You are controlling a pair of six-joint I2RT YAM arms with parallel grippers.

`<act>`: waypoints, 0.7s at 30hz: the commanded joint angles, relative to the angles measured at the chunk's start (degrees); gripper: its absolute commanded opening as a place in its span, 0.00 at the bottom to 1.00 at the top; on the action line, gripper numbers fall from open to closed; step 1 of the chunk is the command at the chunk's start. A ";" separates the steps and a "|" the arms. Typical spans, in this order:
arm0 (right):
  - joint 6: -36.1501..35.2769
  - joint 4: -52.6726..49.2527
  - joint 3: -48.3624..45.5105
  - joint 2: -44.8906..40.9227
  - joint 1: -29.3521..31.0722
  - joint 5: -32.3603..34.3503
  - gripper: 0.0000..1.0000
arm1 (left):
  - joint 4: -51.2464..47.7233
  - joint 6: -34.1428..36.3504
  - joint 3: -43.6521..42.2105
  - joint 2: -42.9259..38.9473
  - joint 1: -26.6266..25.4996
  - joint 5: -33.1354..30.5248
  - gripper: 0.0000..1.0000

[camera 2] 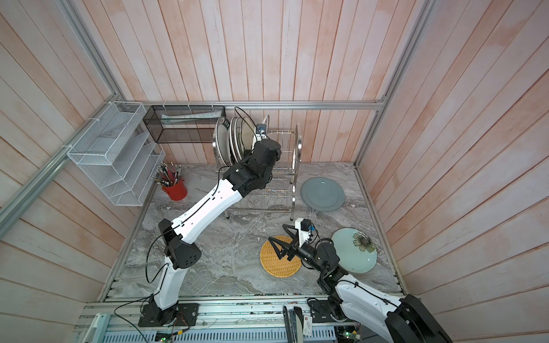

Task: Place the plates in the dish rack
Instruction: 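Lower the sunburst plate into the rack slot with the left gripper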

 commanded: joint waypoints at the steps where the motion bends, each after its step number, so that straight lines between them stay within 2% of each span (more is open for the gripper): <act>1: -1.20 1.90 0.40 0.58 0.54 -0.68 0.98 | 0.85 -0.75 2.77 1.17 0.35 -0.73 0.00; 21: -1.03 1.82 1.00 2.24 1.41 -0.65 0.98 | -0.56 -6.43 3.78 2.83 1.25 1.95 0.00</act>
